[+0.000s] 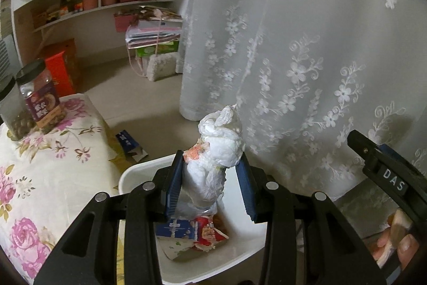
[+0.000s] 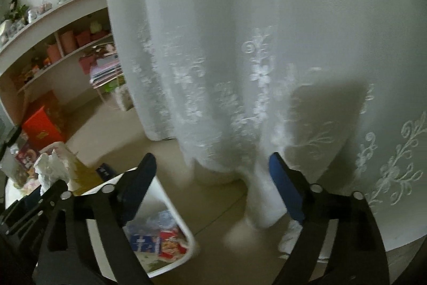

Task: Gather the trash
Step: 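Open both tools over the white bin, dropping tissue and orange peel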

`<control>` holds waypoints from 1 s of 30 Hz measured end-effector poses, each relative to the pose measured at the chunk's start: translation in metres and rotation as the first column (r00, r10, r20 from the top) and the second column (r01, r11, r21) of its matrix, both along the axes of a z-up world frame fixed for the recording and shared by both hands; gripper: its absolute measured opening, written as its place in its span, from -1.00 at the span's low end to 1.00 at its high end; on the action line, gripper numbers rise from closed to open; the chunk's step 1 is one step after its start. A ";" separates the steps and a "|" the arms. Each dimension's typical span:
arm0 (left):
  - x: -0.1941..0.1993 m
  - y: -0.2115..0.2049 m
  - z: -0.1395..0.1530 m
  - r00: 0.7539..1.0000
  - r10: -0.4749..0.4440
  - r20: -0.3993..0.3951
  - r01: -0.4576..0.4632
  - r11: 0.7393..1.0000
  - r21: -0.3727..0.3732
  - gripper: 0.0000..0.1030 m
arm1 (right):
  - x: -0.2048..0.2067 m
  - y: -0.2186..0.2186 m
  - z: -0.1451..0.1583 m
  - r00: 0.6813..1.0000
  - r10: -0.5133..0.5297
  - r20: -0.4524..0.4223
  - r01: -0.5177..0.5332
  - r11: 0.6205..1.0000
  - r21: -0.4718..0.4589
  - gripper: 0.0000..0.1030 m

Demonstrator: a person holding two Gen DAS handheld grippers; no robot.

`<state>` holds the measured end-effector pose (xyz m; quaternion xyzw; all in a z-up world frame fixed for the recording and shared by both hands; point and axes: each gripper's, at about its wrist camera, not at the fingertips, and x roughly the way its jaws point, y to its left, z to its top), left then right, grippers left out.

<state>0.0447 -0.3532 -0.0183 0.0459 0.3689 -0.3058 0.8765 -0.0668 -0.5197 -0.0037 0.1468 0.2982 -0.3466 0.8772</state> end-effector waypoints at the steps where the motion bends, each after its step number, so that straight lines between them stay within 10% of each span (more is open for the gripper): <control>1: 0.000 -0.004 -0.001 1.000 -0.007 0.000 0.007 1.000 0.005 -0.22 | -0.002 -0.002 -0.001 1.000 -0.007 -0.002 0.007 1.000 -0.007 0.71; 18: -0.009 -0.030 -0.007 0.998 -0.061 0.035 0.059 0.996 0.063 0.32 | -0.026 -0.015 0.002 0.995 -0.091 0.032 0.092 0.995 -0.033 0.86; 30: -0.029 0.024 0.019 0.989 0.026 0.149 -0.033 0.999 0.042 0.73 | -0.038 0.030 0.025 0.994 -0.064 0.093 0.075 0.990 -0.120 0.86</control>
